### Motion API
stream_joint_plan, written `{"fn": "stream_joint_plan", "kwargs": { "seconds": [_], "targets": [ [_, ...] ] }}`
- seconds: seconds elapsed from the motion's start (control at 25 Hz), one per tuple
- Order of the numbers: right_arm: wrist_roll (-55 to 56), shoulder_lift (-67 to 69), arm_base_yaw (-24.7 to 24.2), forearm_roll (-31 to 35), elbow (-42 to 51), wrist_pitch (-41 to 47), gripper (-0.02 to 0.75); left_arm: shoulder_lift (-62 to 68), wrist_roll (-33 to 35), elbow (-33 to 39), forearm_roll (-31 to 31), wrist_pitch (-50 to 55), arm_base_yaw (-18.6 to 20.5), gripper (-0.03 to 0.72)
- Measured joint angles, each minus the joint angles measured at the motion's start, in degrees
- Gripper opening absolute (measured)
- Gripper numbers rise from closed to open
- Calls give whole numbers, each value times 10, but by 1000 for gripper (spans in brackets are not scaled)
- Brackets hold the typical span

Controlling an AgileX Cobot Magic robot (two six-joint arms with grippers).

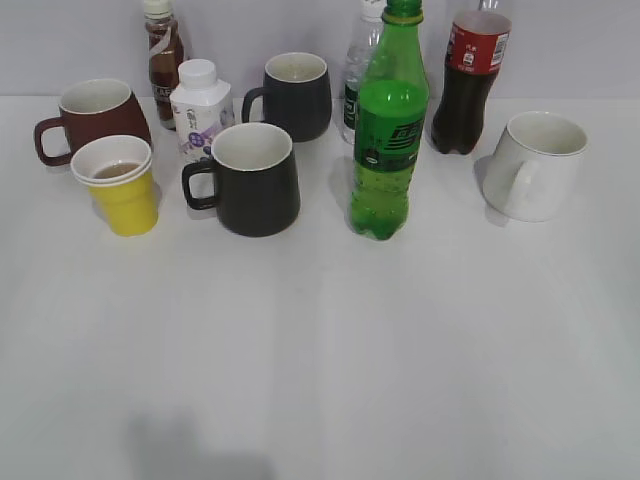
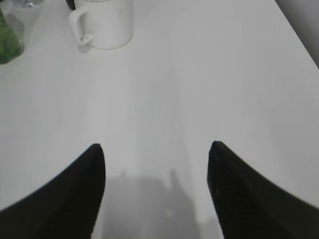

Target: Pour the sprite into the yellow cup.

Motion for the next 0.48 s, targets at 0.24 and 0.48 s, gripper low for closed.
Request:
{"fn": "stream_joint_plan", "kwargs": {
  "seconds": [0.24, 0.48],
  "targets": [
    [0, 0, 0, 0, 0, 0, 483, 0, 0, 0, 0, 0, 0, 581],
    [0, 0, 0, 0, 0, 0, 483, 0, 0, 0, 0, 0, 0, 581]
  ]
}}
